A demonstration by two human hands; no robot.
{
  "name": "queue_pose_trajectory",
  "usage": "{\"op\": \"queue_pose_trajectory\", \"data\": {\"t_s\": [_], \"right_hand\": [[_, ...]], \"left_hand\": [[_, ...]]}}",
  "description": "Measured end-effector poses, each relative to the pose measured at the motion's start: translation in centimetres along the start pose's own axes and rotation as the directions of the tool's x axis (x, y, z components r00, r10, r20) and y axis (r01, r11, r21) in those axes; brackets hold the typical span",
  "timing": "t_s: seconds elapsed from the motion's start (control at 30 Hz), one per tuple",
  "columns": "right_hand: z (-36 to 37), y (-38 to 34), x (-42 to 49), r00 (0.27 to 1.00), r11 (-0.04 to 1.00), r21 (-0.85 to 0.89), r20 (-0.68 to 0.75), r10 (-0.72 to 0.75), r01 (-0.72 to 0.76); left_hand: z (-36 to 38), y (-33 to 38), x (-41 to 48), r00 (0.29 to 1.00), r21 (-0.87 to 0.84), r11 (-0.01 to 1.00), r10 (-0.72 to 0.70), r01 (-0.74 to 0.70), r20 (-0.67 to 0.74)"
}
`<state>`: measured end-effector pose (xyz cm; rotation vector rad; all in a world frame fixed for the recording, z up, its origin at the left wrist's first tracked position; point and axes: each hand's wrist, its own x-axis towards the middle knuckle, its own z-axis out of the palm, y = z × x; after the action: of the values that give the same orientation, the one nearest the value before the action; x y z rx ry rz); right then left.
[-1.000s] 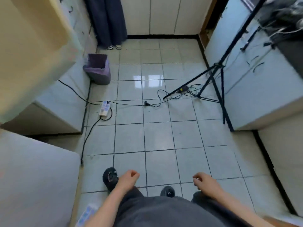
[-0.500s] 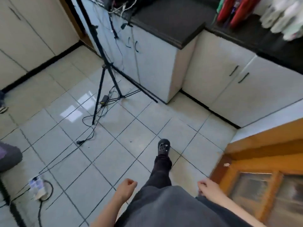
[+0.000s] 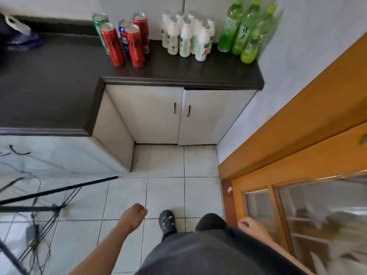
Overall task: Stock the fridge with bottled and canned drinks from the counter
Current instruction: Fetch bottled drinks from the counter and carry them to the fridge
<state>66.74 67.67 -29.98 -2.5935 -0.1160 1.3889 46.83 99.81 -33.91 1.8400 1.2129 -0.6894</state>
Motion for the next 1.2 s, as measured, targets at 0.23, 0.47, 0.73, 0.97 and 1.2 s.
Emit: {"op": "queue_pose_trajectory", "data": {"t_s": [0.23, 0.47, 0.73, 0.97, 1.2], "right_hand": [[-2.7, -2.2, 4.7, 0.999, 0.995, 0.085, 0.023, 0.047, -0.049], [-13.3, -10.8, 14.5, 0.992, 0.984, 0.152, -0.094, -0.085, 0.099], [-29.8, -26.9, 20.9, 0.805, 0.813, 0.286, -0.495, -0.327, 0.506], [-38.3, -34.7, 22.4, 0.587, 0.625, 0.363, -0.787, -0.192, 0.691], [-45.2, -35.3, 22.4, 0.215, 0.651, 0.160, -0.977, -0.005, 0.742]], "left_hand": [[-4.3, 6.3, 6.8, 0.996, 0.047, 0.997, -0.060, 0.057, 0.066], [-6.4, 16.5, 11.0, 0.995, -0.169, 0.985, -0.017, 0.034, 0.102], [-14.9, 33.6, 15.4, 0.947, -0.468, 0.849, 0.105, -0.244, -0.303], [-22.4, 45.9, 15.9, 0.791, -0.474, 0.666, 0.308, -0.576, -0.529], [-26.8, 57.5, 16.9, 0.565, -0.303, 0.485, 0.608, -0.820, -0.558]]}}
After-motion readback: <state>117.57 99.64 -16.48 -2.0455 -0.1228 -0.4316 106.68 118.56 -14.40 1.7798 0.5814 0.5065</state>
